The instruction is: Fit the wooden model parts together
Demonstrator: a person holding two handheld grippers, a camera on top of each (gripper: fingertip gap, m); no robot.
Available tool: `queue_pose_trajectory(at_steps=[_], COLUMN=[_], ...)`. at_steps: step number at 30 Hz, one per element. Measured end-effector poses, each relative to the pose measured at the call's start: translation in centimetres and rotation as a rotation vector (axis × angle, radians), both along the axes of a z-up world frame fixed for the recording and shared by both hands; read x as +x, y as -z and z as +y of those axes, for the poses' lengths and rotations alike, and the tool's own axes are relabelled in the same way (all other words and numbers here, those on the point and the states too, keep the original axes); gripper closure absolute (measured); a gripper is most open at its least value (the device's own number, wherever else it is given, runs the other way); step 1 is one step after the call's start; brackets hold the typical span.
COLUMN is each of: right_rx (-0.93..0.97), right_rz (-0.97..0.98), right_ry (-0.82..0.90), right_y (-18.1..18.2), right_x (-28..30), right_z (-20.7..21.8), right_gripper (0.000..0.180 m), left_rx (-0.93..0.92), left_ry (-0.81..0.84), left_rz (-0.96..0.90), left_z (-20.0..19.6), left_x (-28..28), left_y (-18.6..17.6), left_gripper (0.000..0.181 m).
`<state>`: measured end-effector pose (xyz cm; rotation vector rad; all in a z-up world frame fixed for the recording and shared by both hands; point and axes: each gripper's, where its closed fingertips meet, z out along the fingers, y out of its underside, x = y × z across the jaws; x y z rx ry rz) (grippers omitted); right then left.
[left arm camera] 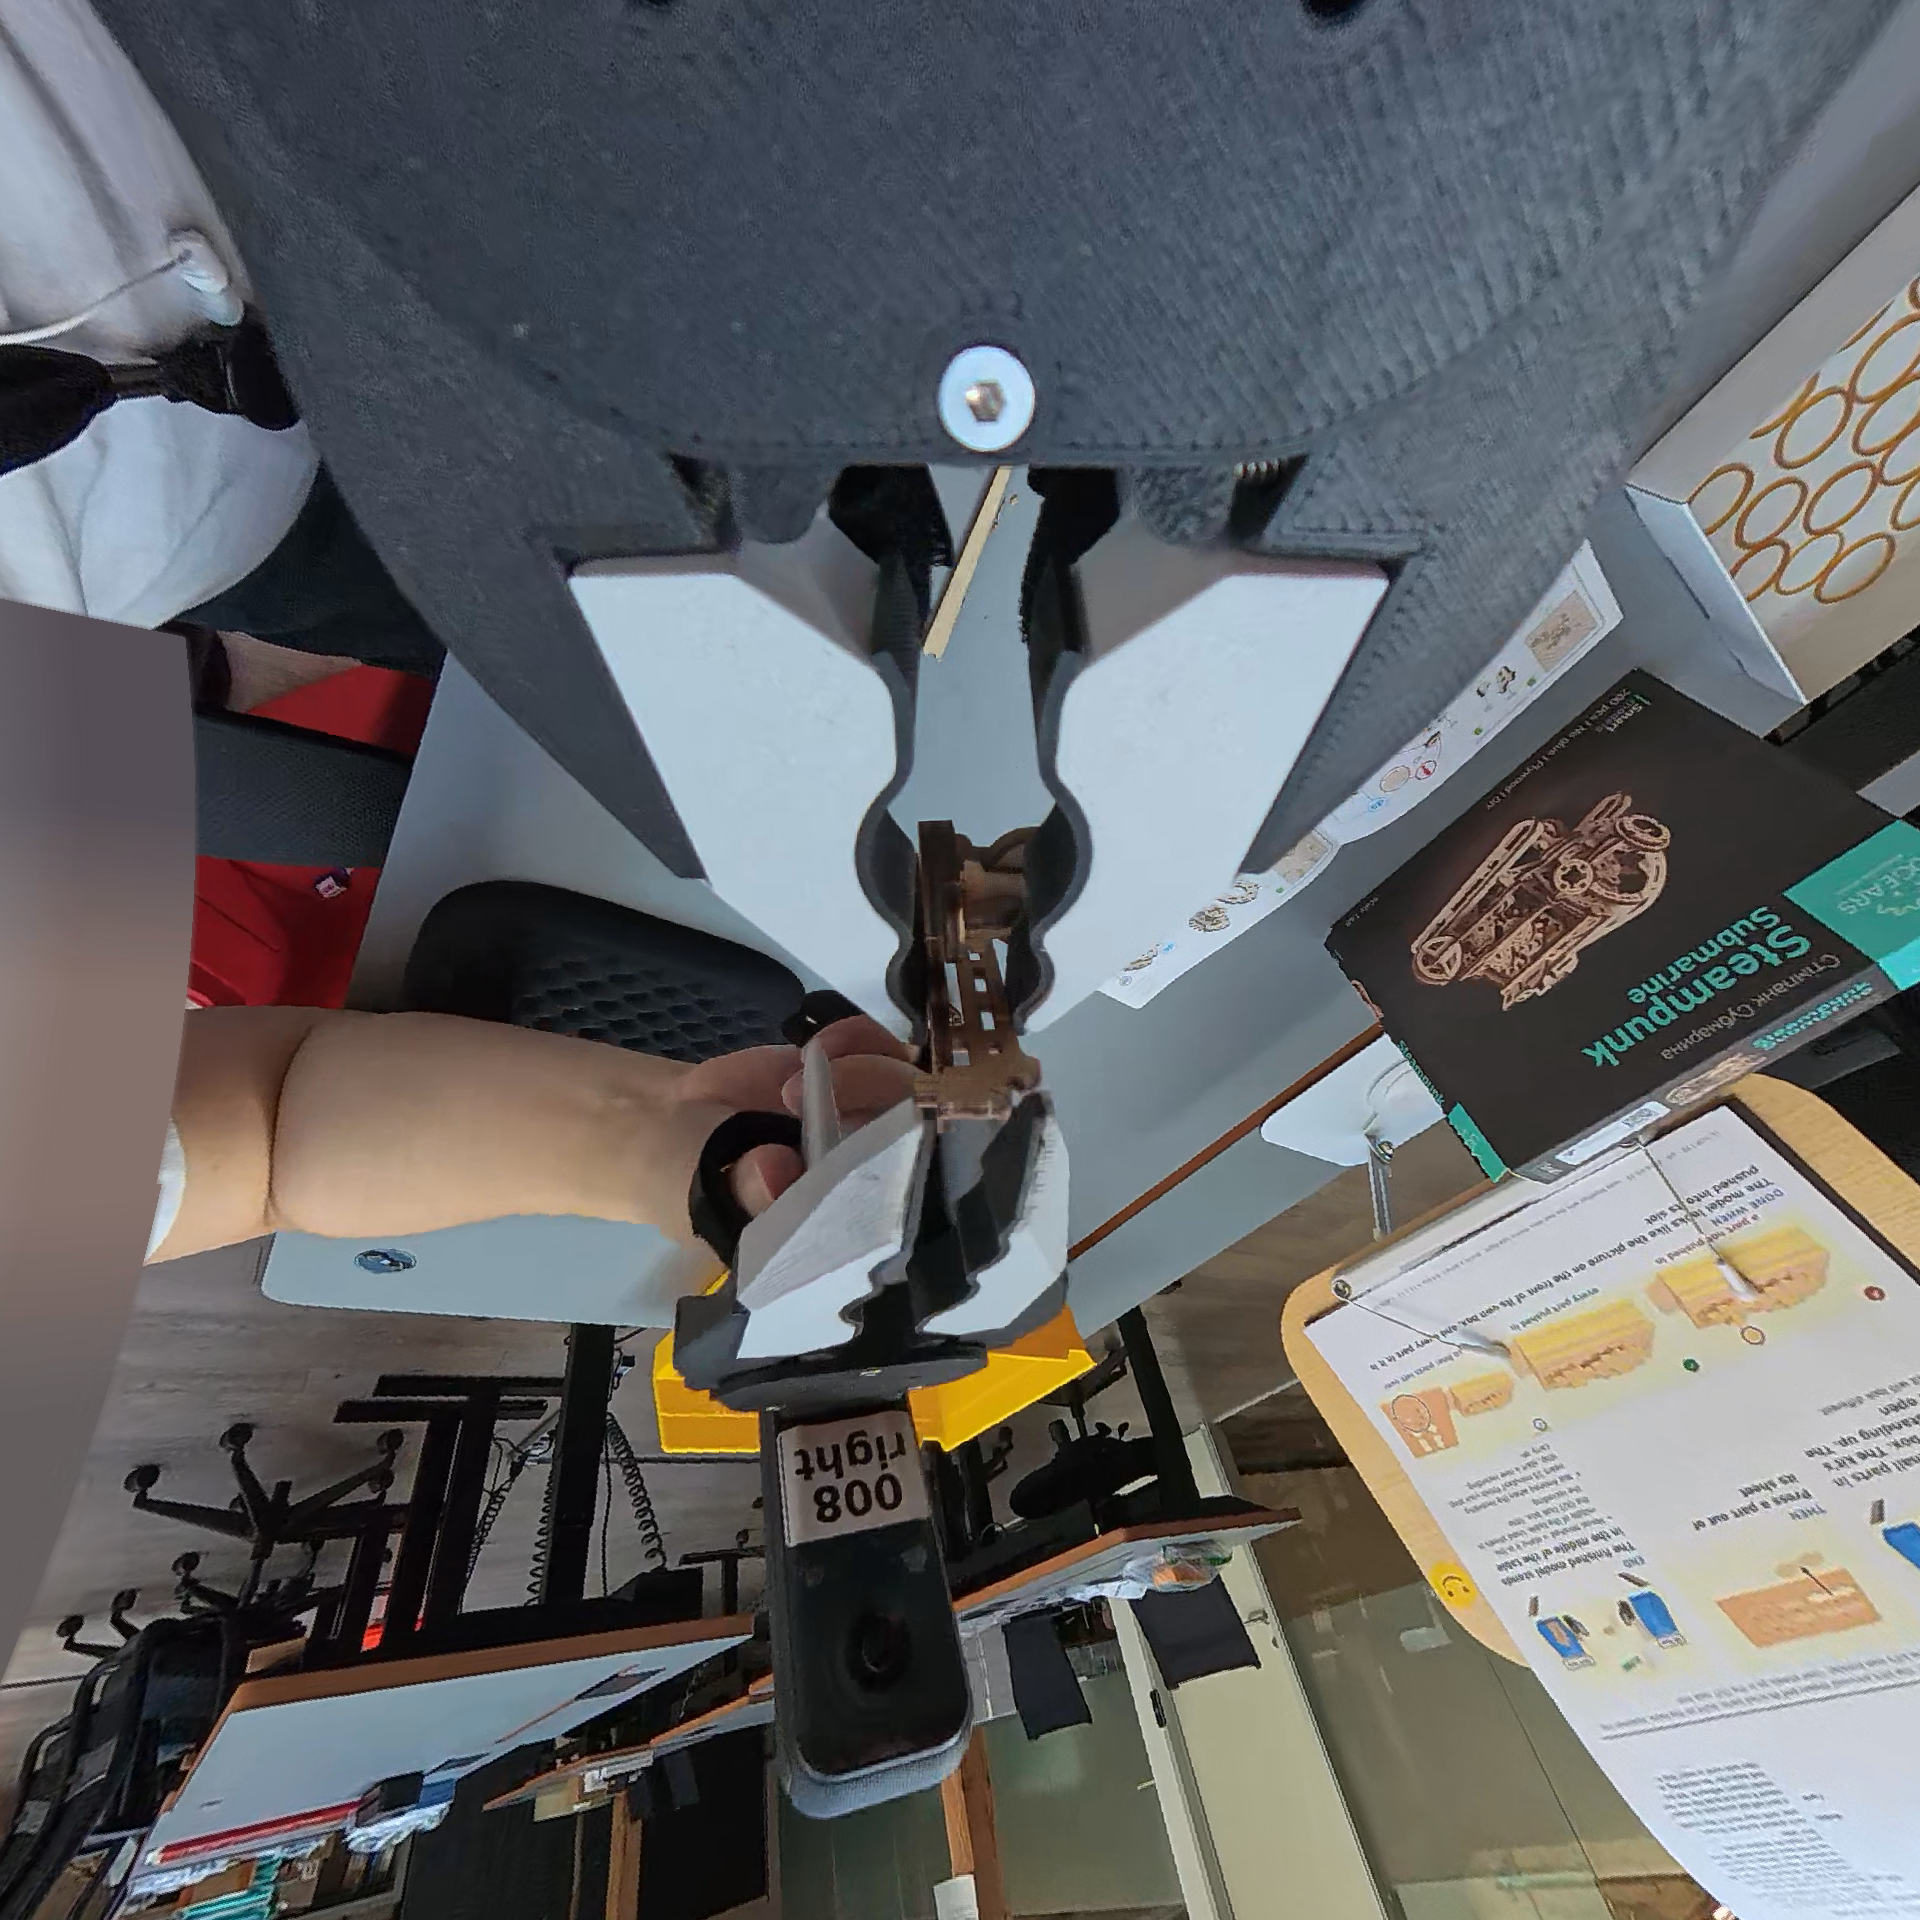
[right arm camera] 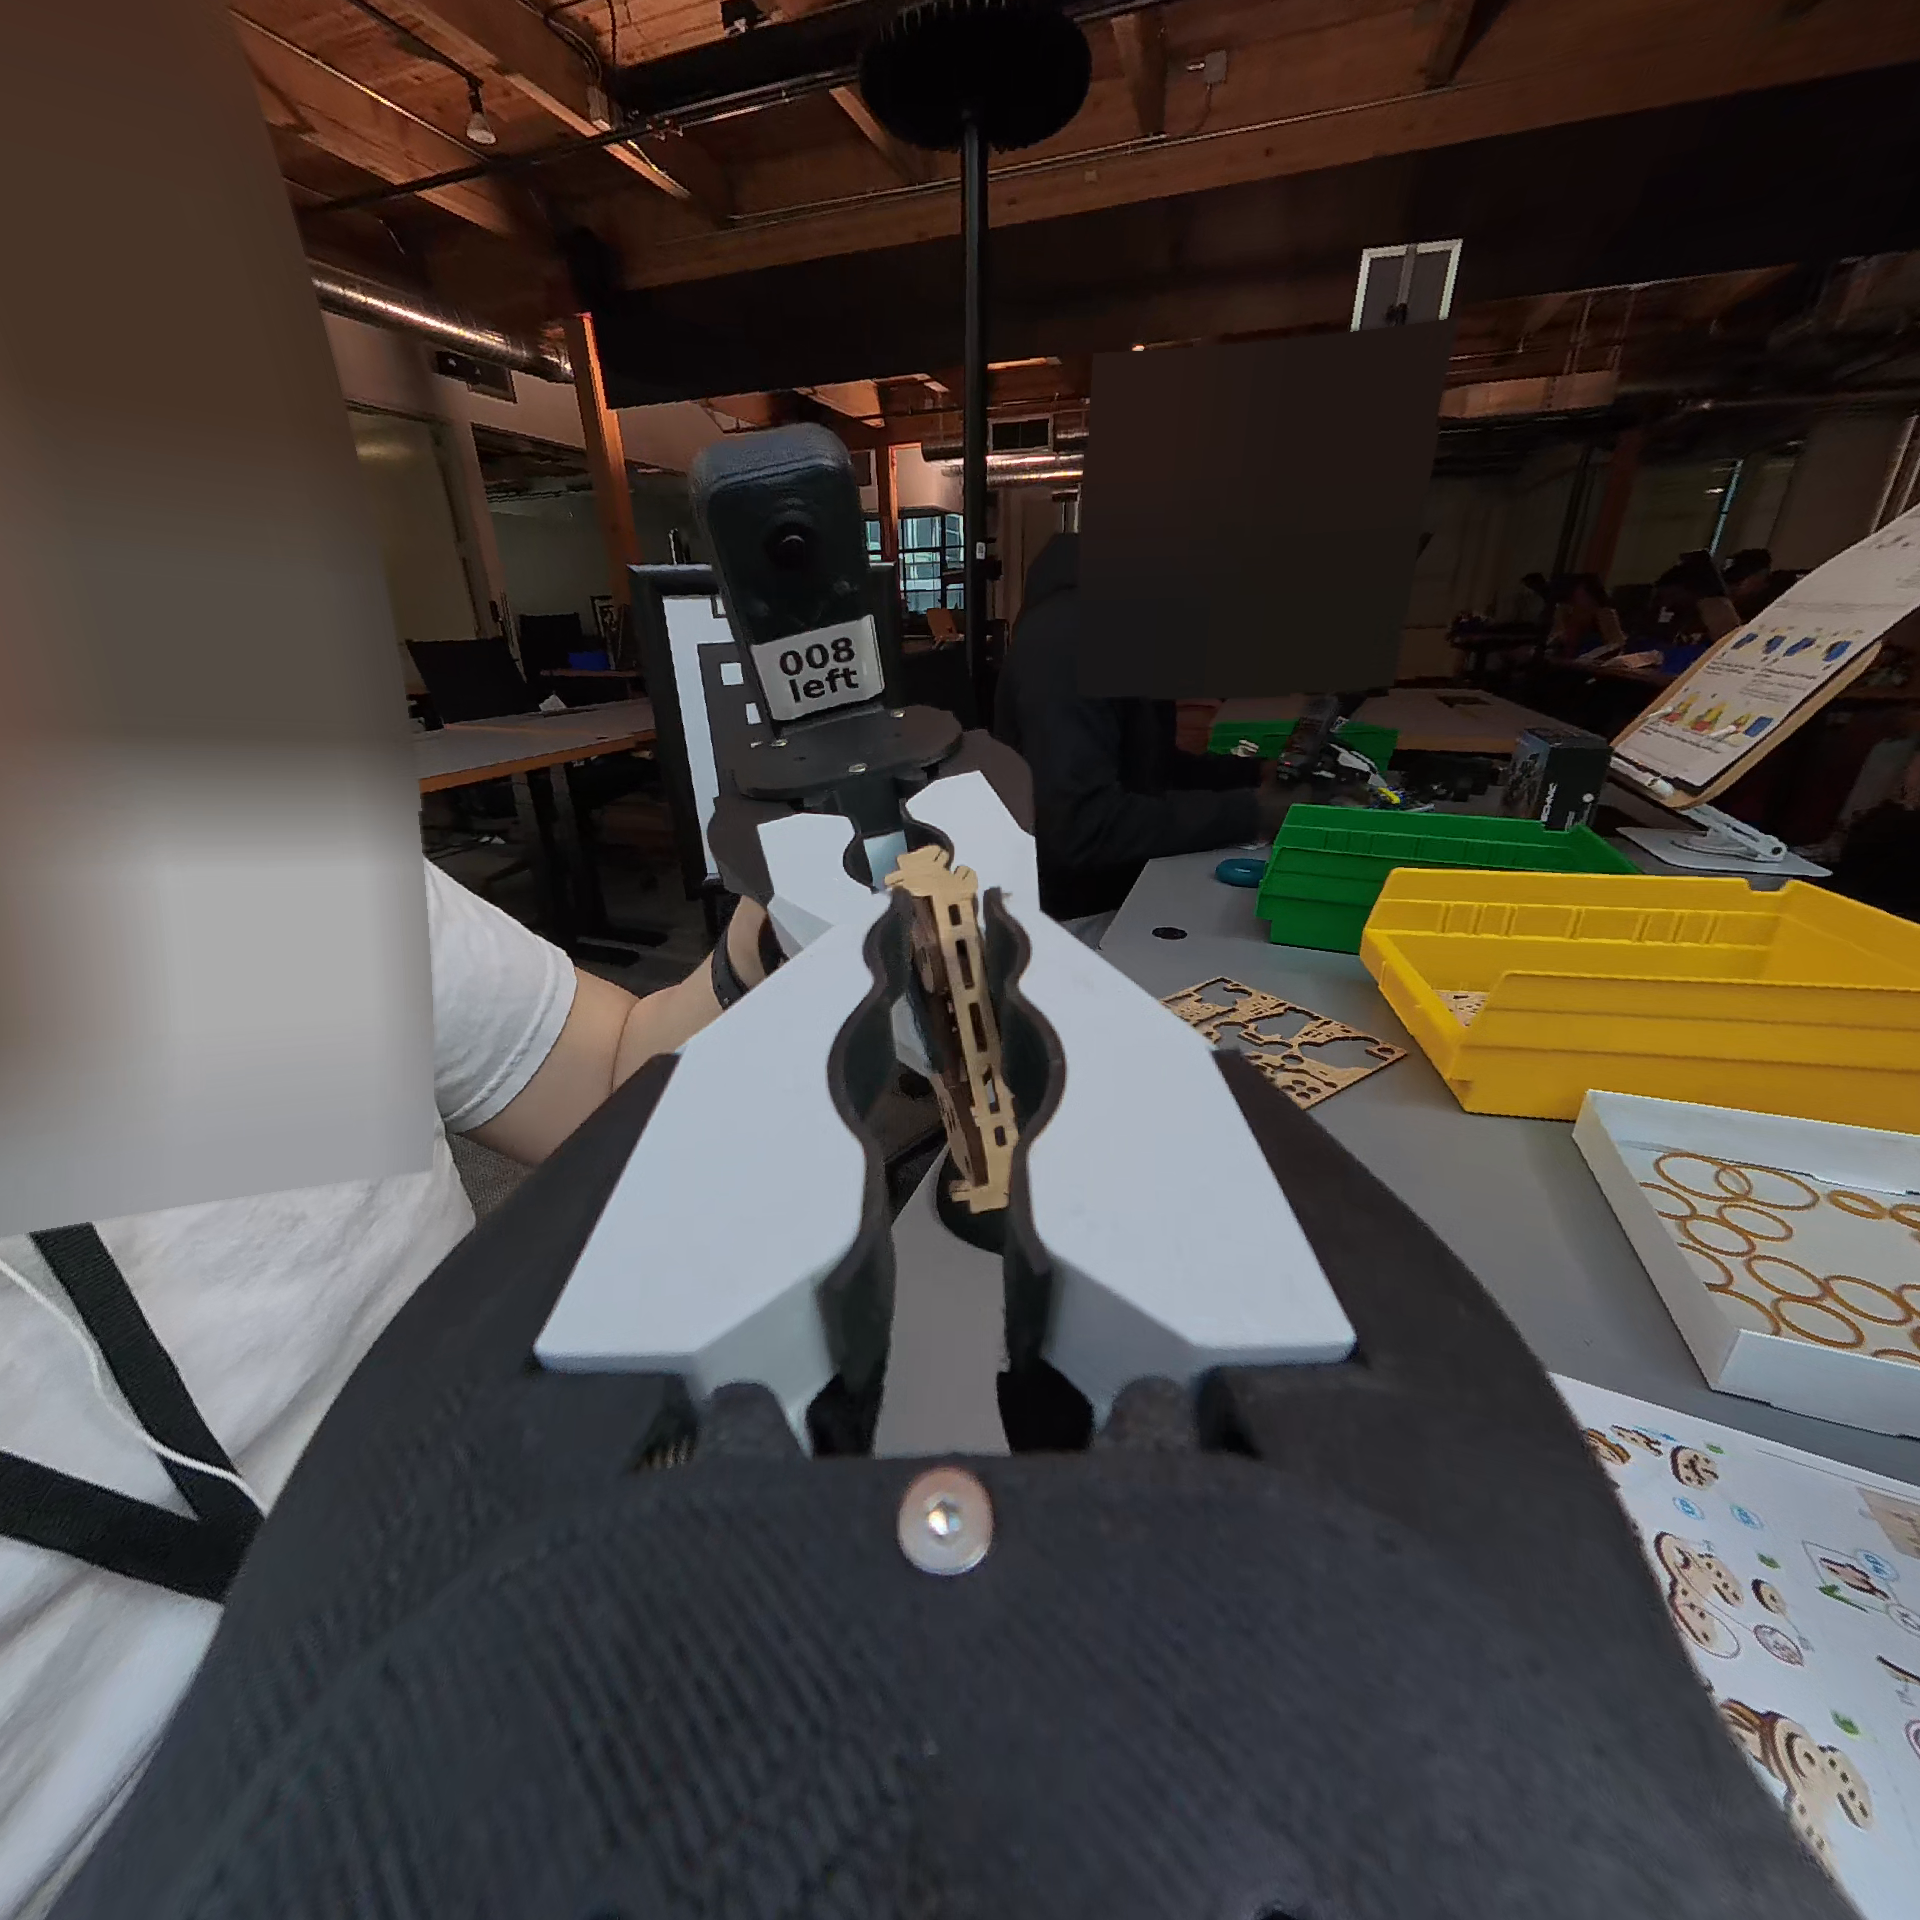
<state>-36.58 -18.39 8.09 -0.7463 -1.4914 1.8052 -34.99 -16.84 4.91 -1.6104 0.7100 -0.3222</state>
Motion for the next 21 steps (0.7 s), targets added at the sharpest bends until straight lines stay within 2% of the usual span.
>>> queue_pose_trajectory(at_steps=[2,4,5,8,9,13,15,21], right_rx=[-0.023,0.0,0.038,0.14,0.149,0.166,0.171,0.15], right_rz=[-0.005,-0.019,-0.038,-0.084,-0.091,-0.14,-0.152,-0.145], right_ry=[-0.022,-0.044,-0.058,-0.061,-0.073,-0.121,-0.13,-0.102], right_y=[-0.4,-0.4,0.0,1.1,1.2,1.8,2.0,1.6], right_x=[0.4,0.5,0.6,0.6,0.8,1.1,1.2,1.0], right_z=[0.3,0.2,-0.1,-0.4,-0.6,-1.1,-1.2,-0.8], right_gripper=[0.169,0.153,0.152,0.157,0.162,0.16,0.166,0.168], left_rx=[-0.013,-0.044,-0.058,-0.091,-0.099,-0.144,-0.151,-0.033], left_ry=[0.03,0.065,0.08,0.095,0.095,0.126,0.119,0.084], left_rz=[-0.008,-0.007,-0.003,0.015,0.021,0.027,0.044,0.102], left_z=[-0.2,-0.5,-0.6,-0.5,-0.5,-0.7,-0.5,0.0], left_x=[0.4,0.8,1.1,1.4,1.5,2.1,2.1,1.9], left_y=[0.1,0.5,0.6,1.1,1.2,1.6,1.8,1.3], left_gripper=[0.169,0.17,0.17,0.169,0.169,0.169,0.169,0.168])
